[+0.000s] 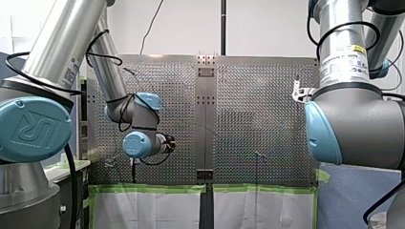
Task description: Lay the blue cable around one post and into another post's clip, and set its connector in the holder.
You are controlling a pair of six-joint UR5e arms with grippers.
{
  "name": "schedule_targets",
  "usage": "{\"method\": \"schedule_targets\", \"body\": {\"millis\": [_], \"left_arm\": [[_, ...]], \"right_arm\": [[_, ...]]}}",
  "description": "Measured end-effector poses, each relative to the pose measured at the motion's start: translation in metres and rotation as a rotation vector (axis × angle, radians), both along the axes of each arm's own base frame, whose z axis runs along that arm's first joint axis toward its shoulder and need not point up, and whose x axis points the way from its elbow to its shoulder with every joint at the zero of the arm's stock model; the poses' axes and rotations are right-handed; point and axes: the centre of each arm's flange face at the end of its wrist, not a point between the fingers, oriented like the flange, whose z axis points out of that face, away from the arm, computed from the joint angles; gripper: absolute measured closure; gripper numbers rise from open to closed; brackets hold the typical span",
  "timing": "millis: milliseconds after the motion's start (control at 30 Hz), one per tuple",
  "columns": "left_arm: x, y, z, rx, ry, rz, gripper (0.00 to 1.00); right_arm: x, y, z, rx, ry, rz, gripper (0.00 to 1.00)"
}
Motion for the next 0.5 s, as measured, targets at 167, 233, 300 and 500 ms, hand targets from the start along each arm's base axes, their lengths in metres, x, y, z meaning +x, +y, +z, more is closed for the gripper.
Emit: {"method": "schedule_targets", "body": {"millis": [167, 233, 300, 500], "left_arm": [[-0.0001, -0.0001, 0.0, 0.0, 0.0, -0.001, 0.0], [-0.0001, -0.0002, 0.0, 0.0, 0.0, -0.001, 0.0], [-0.0001, -0.0002, 0.0001, 0.0, 0.0, -0.001, 0.0], [-0.0001, -0.0001, 0.0001, 0.0, 0.0, 0.0, 0.0]], "right_arm": [[-0.0005, -0.0007, 0.0005, -0.003, -0.004, 0.0, 0.86], [-0.0007, -0.0011, 0.0011, -0.005, -0.006, 0.0, 0.86], [-0.0007, -0.0012, 0.0009, -0.005, -0.008, 0.0, 0.86], [-0.0005, -0.0016, 0.0005, -0.008, -0.009, 0.0, 0.86]]}}
